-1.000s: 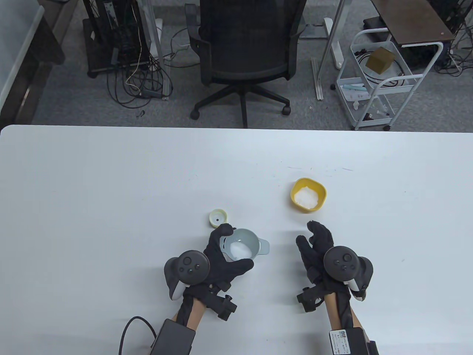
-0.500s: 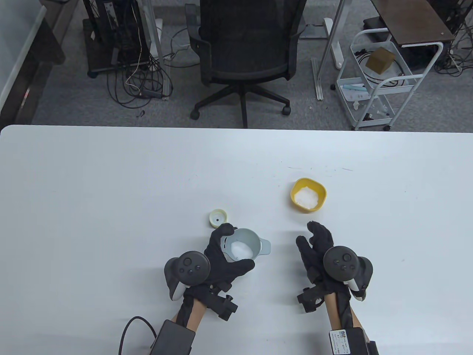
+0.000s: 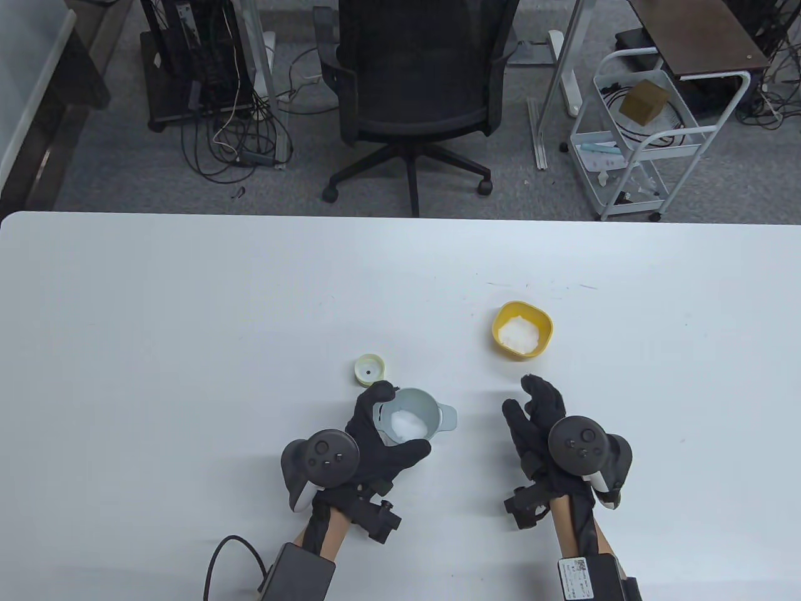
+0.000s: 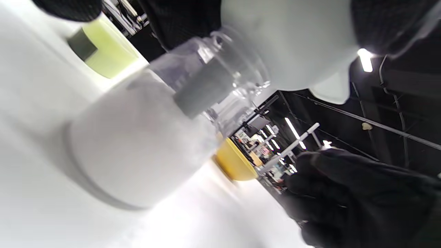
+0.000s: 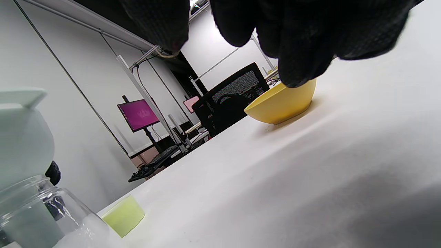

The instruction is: Unscrew the press dispenser and pour salt into it

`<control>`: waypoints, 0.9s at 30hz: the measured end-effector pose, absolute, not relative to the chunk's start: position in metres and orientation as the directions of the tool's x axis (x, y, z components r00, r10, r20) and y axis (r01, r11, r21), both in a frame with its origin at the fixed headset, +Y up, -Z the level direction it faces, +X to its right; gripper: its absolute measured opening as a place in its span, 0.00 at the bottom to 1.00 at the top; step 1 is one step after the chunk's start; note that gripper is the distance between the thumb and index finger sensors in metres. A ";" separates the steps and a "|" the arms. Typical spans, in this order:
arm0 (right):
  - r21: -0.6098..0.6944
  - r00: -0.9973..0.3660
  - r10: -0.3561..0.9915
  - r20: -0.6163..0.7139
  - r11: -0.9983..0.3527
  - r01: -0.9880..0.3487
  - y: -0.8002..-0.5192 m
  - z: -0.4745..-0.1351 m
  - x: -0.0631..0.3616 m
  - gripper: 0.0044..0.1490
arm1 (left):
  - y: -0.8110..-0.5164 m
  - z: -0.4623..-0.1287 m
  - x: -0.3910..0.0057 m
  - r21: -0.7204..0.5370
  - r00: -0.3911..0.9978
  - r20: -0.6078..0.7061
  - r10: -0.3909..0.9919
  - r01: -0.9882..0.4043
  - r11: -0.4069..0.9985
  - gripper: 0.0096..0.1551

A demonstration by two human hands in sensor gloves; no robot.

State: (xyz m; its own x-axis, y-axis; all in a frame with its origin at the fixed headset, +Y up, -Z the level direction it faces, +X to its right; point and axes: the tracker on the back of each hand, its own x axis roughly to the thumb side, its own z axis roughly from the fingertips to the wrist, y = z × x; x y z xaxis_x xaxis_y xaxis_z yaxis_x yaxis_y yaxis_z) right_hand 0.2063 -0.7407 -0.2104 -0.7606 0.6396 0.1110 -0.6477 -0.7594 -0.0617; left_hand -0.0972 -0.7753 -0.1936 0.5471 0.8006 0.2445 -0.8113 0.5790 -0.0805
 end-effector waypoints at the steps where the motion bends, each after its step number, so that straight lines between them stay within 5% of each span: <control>1: -0.061 -0.761 0.640 0.111 -0.760 -0.648 -0.741 -0.210 0.206 0.41 | -0.775 -0.194 -0.097 -0.083 0.548 0.247 0.799 -0.810 0.581 0.72; 27: -0.053 -0.765 0.634 0.111 -0.765 -0.641 -0.744 -0.211 0.206 0.41 | -0.770 -0.195 -0.098 -0.057 0.531 0.248 0.810 -0.827 0.560 0.73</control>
